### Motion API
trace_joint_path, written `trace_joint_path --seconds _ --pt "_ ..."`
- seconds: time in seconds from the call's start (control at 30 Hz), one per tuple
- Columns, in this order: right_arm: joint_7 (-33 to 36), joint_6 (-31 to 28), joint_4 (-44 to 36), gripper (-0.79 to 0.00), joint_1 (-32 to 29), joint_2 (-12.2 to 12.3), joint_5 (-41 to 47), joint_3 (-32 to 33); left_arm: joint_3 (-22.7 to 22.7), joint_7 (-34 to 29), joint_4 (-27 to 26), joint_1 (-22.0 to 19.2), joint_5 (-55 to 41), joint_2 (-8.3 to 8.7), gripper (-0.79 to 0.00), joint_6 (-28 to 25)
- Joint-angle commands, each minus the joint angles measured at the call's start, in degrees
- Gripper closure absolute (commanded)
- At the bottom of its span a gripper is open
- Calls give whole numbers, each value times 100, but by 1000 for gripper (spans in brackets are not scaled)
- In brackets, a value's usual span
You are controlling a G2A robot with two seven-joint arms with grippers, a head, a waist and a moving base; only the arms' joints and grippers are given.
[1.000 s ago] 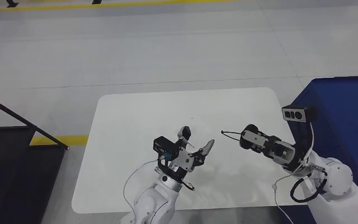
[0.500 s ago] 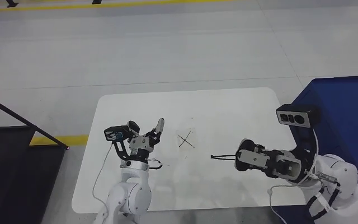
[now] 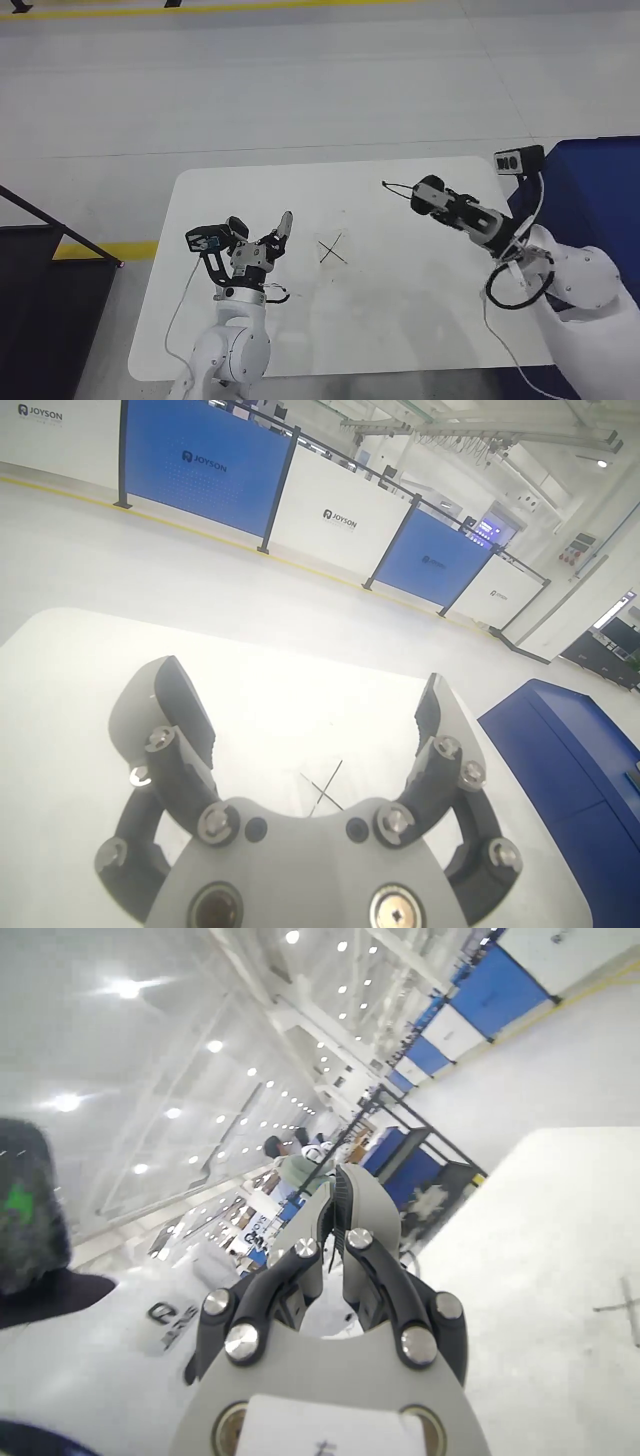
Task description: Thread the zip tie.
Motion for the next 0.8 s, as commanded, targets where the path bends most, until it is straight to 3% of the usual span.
trace_joint_path --seconds 0.0,0.2,0.43,0.5,0.53,0.63,0.77 --pt "-33 290 785 0 607 -76 -233 -659 0 0 0 0 0 0 -785 0" --pt "179 671 2044 0 1518 -412 -391 -2402 0 0 0 0 0 0 -785 0" --pt "63 1116 2740 0 1831 -610 -1256 -3253 0 0 0 0 0 0 -785 0" --pt "-26 1291 2865 -446 1812 -618 -1431 -3287 0 0 0 0 0 0 -785 0" --pt "-84 1303 2869 -785 1810 -617 -1555 -3290 0 0 0 0 0 0 -785 0" --pt "-416 1307 2772 -785 1725 -609 -1542 -3126 0 0 0 0 0 0 -785 0" --pt "-512 296 2089 -785 1443 -528 -1392 -2652 0 0 0 0 0 0 -785 0"
